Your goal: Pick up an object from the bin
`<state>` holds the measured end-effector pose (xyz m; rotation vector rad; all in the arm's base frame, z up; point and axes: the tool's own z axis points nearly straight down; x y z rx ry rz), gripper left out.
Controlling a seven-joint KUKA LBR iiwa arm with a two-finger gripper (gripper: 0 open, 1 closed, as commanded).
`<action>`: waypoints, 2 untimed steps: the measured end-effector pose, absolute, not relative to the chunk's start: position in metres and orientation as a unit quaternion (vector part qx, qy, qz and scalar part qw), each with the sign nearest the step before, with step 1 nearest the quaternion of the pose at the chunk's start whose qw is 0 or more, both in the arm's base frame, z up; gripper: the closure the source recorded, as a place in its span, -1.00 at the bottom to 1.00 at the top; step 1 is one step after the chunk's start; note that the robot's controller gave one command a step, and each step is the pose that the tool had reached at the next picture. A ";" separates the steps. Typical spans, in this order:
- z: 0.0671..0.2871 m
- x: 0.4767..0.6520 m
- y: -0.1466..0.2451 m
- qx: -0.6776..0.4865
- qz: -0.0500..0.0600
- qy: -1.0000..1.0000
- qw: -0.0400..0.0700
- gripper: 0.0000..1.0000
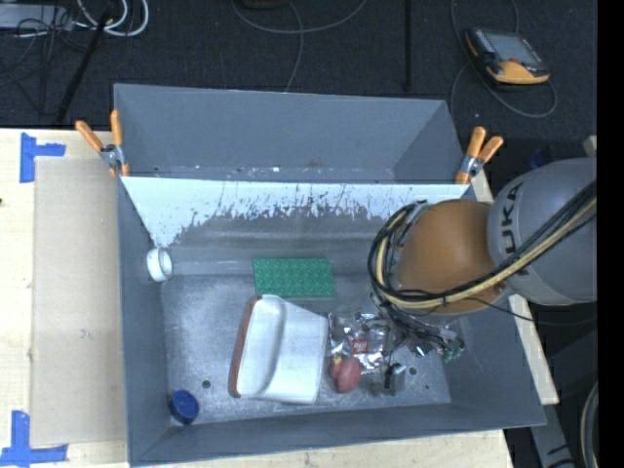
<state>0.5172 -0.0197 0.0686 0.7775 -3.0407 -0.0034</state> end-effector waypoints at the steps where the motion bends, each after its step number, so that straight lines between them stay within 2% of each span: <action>1: 0.069 0.518 -0.020 0.249 0.000 -0.968 0.001 1.00; 2: 0.205 0.477 -0.011 0.291 0.001 -0.957 -0.003 1.00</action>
Offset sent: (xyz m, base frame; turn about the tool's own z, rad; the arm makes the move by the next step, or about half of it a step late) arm 0.0000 0.0000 0.0000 0.0000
